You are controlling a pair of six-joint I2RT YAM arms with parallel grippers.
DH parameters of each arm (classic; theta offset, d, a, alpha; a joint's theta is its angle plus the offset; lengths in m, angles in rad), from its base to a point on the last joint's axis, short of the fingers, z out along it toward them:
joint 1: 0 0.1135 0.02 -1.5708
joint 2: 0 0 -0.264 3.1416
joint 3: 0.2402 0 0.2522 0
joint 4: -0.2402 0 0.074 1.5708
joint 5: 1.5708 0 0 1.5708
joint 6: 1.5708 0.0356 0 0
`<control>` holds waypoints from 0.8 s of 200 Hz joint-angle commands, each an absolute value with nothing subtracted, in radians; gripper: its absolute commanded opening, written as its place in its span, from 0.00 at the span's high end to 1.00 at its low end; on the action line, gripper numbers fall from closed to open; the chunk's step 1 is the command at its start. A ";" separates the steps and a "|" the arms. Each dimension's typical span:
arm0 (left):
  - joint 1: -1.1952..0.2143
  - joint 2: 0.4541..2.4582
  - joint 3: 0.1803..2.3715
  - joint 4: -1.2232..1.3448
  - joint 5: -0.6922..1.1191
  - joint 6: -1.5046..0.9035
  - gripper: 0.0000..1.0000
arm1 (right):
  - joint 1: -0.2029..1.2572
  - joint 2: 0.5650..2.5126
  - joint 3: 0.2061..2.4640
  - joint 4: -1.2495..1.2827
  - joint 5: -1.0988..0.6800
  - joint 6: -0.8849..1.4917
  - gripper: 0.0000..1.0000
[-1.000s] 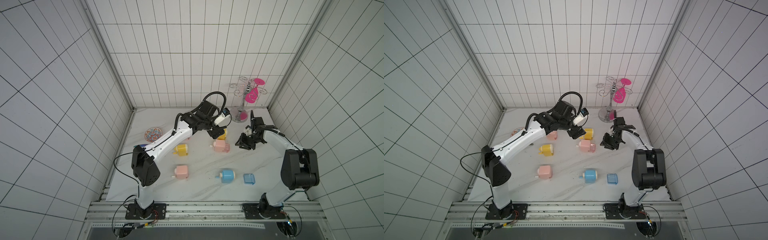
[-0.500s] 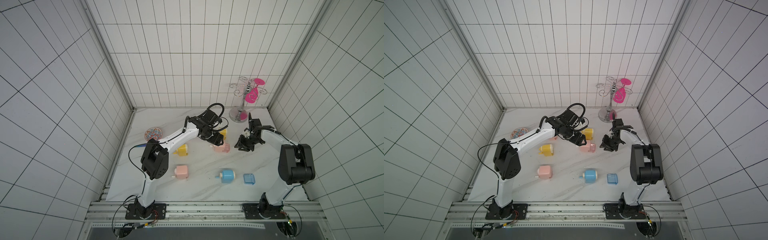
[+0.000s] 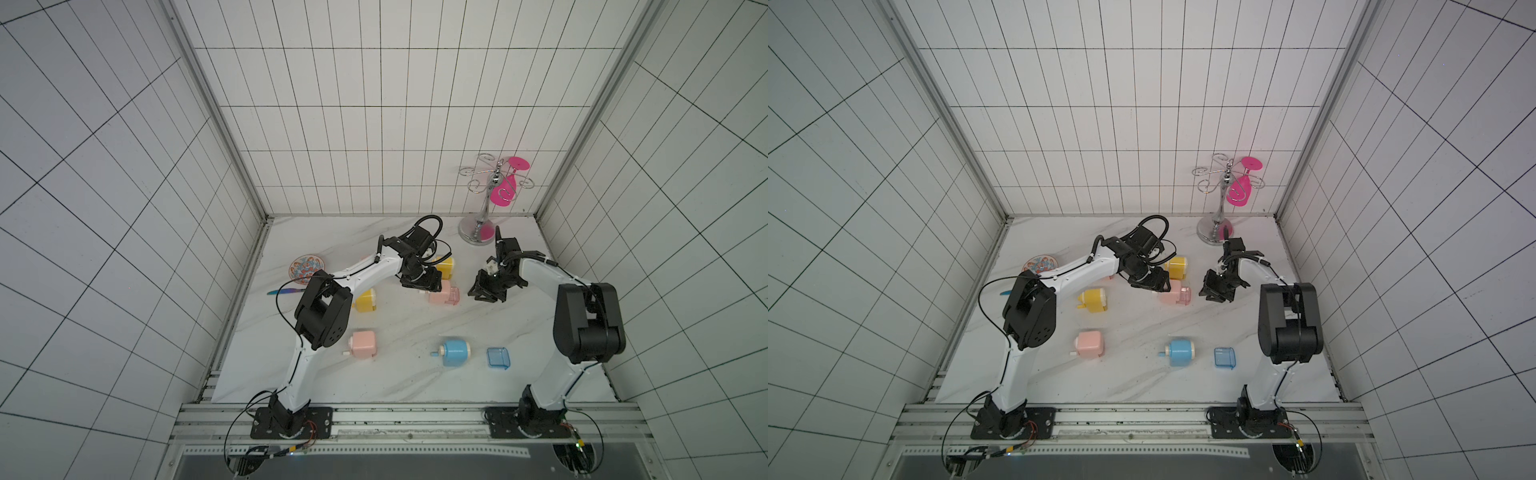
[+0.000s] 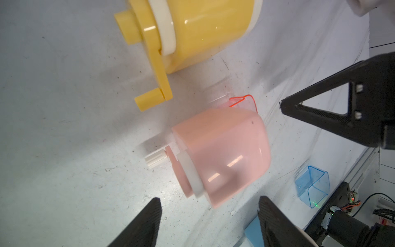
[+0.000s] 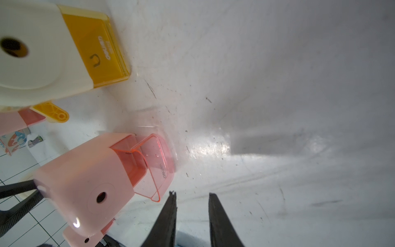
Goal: Put the tray back into the pencil sharpener
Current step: Close the container of the pencil sharpener.
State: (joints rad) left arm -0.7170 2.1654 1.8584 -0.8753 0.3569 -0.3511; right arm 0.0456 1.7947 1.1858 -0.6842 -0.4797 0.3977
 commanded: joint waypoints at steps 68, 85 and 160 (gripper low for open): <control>-0.712 2.209 1.853 -0.820 0.413 -0.383 0.31 | 0.033 1.884 1.217 -0.589 -0.591 0.470 0.79; -0.710 2.214 1.855 -0.819 0.414 -0.383 0.31 | 0.033 1.899 1.216 -0.581 -0.602 0.480 0.79; -0.709 2.223 1.856 -0.815 0.427 -0.384 0.34 | 0.035 1.922 1.208 -0.550 -0.630 0.495 0.80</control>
State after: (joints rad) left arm -0.7120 2.2059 1.8565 -0.8383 0.4114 -0.3779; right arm 0.0452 1.9068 1.1889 -0.5602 -0.6048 0.4789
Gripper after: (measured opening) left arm 0.658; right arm 0.197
